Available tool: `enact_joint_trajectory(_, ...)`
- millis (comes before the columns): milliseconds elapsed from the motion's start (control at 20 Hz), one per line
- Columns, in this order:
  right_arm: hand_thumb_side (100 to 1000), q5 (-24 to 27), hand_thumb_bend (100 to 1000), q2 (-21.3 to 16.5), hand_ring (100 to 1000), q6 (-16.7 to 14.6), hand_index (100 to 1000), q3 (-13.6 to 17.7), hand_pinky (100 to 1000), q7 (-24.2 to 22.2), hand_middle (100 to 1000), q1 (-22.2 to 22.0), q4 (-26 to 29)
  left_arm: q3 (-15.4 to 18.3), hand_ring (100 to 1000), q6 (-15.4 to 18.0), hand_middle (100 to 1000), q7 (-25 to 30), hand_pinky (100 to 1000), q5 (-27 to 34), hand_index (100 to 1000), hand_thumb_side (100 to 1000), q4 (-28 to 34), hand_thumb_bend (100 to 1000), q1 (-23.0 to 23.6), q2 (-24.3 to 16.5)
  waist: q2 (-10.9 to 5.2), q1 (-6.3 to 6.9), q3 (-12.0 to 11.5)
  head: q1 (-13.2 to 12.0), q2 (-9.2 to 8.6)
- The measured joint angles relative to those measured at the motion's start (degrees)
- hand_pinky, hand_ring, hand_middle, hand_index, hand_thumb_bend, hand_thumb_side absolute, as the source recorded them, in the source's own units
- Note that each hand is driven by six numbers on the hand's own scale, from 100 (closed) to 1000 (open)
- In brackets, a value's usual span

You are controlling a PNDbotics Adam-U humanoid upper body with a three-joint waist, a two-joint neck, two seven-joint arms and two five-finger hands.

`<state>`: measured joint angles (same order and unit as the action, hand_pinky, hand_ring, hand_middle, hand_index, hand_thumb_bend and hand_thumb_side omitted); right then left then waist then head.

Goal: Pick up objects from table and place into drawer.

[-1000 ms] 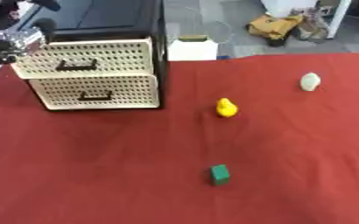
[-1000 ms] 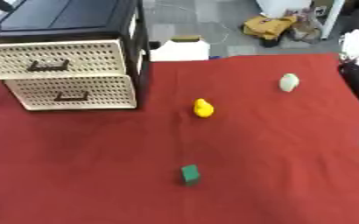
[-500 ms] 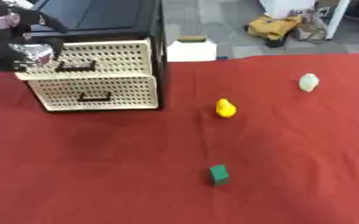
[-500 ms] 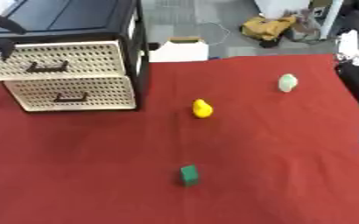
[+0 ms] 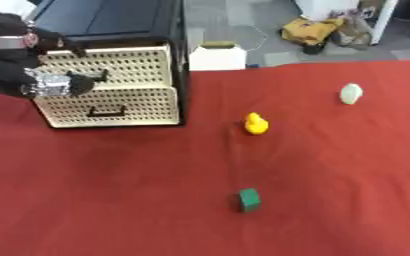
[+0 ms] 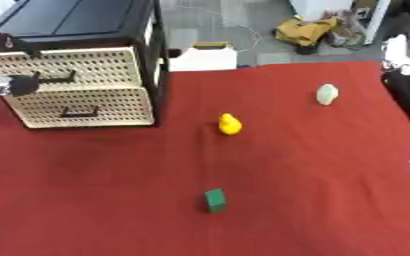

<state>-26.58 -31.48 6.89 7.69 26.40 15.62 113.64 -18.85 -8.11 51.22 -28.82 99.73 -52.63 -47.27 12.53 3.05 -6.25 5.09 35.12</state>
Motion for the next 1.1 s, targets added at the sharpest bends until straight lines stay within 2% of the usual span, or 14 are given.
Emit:
enact_joint_trajectory(500,650,0.0,173,0.0,686,0.05,798,0.0,662,-0.03,578,0.01,0.0,-0.92,100,-0.2,100,0.43,100,-1.04,918,1000,-2.2,634,-0.01,0.79,0.01,-0.1,0.23,-0.18,0.0)
enact_joint_trajectory(550,647,0.0,173,0.0,686,0.05,798,0.0,662,-0.03,577,0.01,0.0,-1.06,100,-0.29,100,0.34,100,-1.31,924,1000,-2.45,609,-0.03,1.01,0.02,-0.15,0.23,-0.22,0.0)
enact_joint_trajectory(600,649,0.0,174,0.0,686,0.05,798,-0.01,662,-0.04,577,0.01,0.0,-1.12,100,-0.44,100,0.18,100,-1.84,926,1000,-2.66,637,-0.06,1.06,0.04,-0.2,0.23,-0.24,-0.01)
enact_joint_trajectory(850,648,0.0,176,0.01,687,0.06,797,-0.01,662,-0.05,575,0.02,0.0,-1.5,100,-0.99,100,-0.94,100,-4.63,943,1000,-3.73,628,-0.09,1.32,0.22,-0.3,0.29,-0.26,-0.21)
enact_joint_trajectory(1100,647,0.0,177,0.03,687,0.08,795,-0.01,662,-0.06,573,0.03,0.0,-2.01,100,-1.53,100,-1.62,100,-6.1,910,1000,-4.76,622,-0.09,1.56,0.28,-0.37,0.35,-0.26,-0.5)
